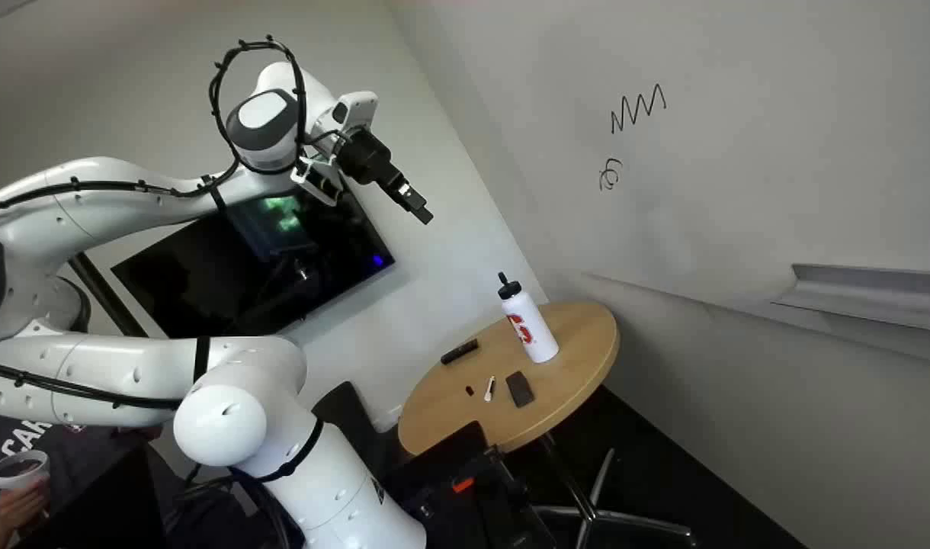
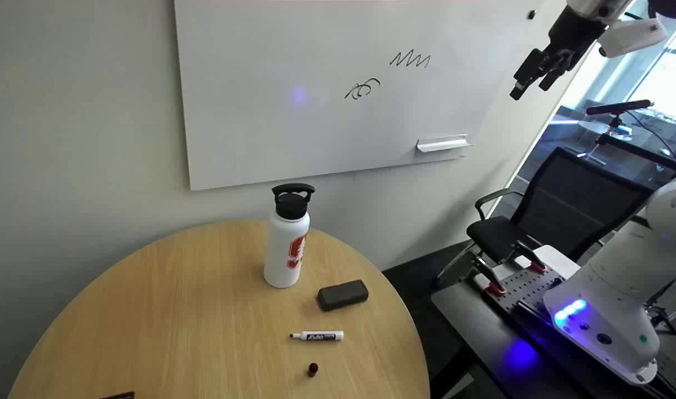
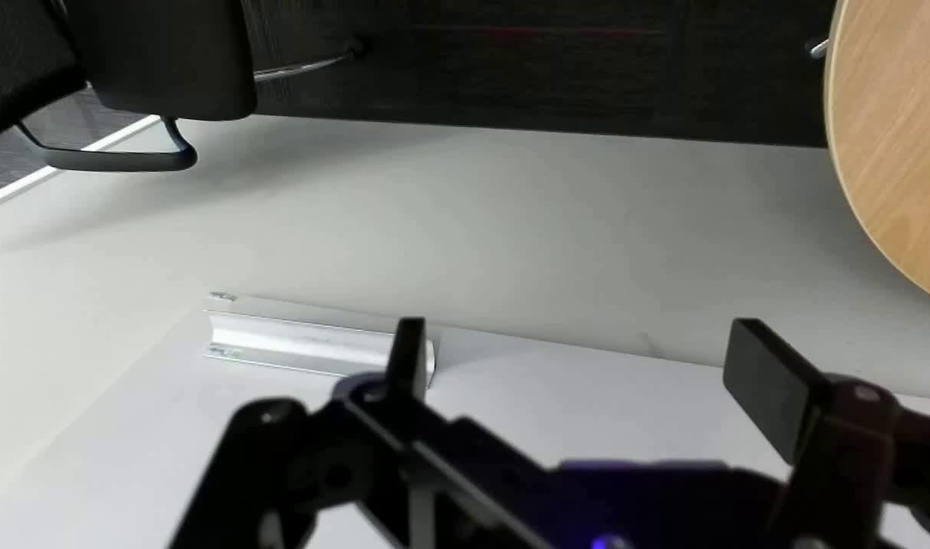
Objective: Move the duster to the left
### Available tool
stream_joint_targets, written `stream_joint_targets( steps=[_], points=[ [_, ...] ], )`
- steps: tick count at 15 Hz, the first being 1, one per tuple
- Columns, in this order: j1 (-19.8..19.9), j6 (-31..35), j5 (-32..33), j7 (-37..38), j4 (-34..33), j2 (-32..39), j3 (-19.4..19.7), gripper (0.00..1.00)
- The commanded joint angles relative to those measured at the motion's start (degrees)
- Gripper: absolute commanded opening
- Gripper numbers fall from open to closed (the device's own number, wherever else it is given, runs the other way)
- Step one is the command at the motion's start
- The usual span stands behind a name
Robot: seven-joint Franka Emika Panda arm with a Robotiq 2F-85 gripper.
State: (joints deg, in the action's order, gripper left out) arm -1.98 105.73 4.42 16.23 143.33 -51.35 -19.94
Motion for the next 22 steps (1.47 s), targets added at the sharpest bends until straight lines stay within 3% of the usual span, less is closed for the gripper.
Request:
stream_joint_targets(
  steps=[1, 4, 8, 13, 16, 18, 19, 22],
  points=[
    [-1.21, -0.22, 0.87, 0.82, -0.19, 0.43, 0.79, 1.00],
    [-1.34, 0.07, 1.14, 0.12, -0.50, 1.39, 0.66, 1.00],
    [-5.61, 7.26, 1.09, -6.38, -0.54, 8.43, -0.82, 1.00],
    [-11.14, 19.87, 0.96, -8.96, -1.36, 24.58, -4.48, 1.00],
    [-14.04, 26.35, 1.24, -12.30, -3.24, 34.55, -4.73, 1.00],
    [-16.02, 25.64, 0.49, -17.50, -4.92, 38.36, -3.40, 1.00],
    [-15.80, 26.31, 0.70, -12.97, -1.49, 33.98, -3.78, 1.00],
    [-16.45, 26.34, 0.50, -15.85, -3.86, 38.47, -3.16, 1.00]
  ],
)
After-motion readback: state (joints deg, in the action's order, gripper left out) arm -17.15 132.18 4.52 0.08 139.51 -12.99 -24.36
